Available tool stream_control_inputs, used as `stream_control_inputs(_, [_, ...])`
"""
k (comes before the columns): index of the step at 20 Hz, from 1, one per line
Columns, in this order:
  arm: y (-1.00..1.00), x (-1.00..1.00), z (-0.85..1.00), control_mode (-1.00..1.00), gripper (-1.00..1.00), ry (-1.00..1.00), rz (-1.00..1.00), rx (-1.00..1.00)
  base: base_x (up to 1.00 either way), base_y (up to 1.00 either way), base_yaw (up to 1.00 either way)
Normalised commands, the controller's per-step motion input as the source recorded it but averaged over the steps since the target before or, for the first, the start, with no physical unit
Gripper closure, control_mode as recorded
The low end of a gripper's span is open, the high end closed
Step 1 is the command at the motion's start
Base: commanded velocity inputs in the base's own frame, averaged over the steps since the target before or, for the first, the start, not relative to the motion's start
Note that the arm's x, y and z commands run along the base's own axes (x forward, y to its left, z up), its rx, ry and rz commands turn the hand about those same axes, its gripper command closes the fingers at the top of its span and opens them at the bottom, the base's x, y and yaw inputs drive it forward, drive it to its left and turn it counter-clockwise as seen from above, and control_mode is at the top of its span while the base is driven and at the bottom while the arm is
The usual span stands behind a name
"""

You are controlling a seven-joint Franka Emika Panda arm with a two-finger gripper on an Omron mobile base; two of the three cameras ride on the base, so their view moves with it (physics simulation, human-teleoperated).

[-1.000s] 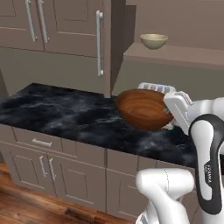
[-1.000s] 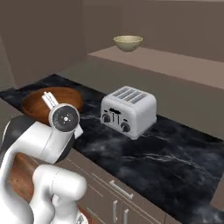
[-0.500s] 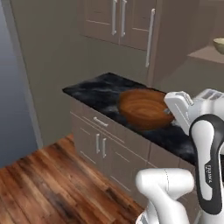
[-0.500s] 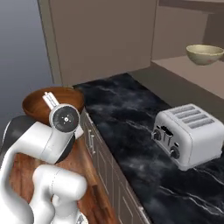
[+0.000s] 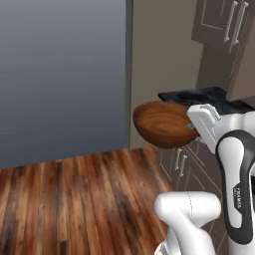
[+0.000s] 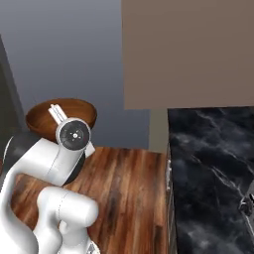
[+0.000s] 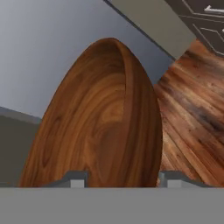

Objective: Take the smaller bowl and place it next to the appetizer plate on the dining counter , and place the larger bowl next to the plate with cooked food.

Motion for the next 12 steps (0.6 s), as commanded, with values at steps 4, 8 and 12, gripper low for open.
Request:
stream_control_inputs(4, [0.0, 0.0, 0.0, 1.0, 1.0, 0.0, 0.0, 0.0, -0.01, 0.0, 0.76])
stream_control_inputs(8, [0.0, 0.0, 0.0, 1.0, 1.0, 0.0, 0.0, 0.0, -0.11, 0.25, 0.76])
stream_control_inputs(12, [0.0, 0.0, 0.0, 1.0, 1.0, 0.0, 0.0, 0.0, -0.17, 0.33, 0.78])
